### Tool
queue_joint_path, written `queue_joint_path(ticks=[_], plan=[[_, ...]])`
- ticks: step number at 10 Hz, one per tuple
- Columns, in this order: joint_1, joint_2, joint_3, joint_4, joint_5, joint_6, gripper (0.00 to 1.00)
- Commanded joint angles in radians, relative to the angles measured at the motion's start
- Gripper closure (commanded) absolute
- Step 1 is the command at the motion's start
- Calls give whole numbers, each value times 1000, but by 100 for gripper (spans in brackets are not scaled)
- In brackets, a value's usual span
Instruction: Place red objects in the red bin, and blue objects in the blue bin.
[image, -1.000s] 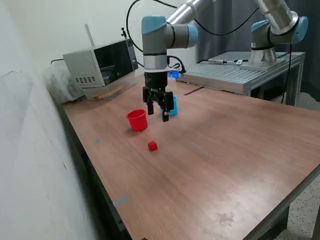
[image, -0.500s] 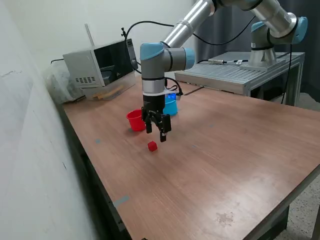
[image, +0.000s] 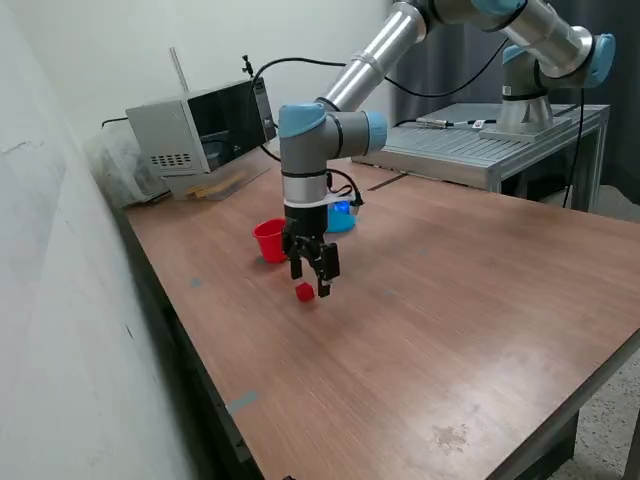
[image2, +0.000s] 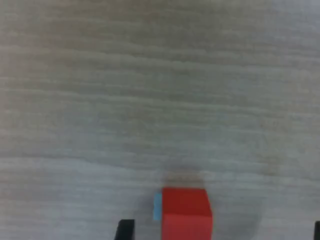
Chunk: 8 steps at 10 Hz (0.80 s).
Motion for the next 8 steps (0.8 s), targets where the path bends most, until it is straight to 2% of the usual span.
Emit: queue_joint_path(ticks=[1, 7, 8], plan=[[-5, 4, -11, -10, 0, 0, 0], [-10, 17, -3, -11, 2, 0, 0], [-10, 18, -5, -11, 2, -3, 100]])
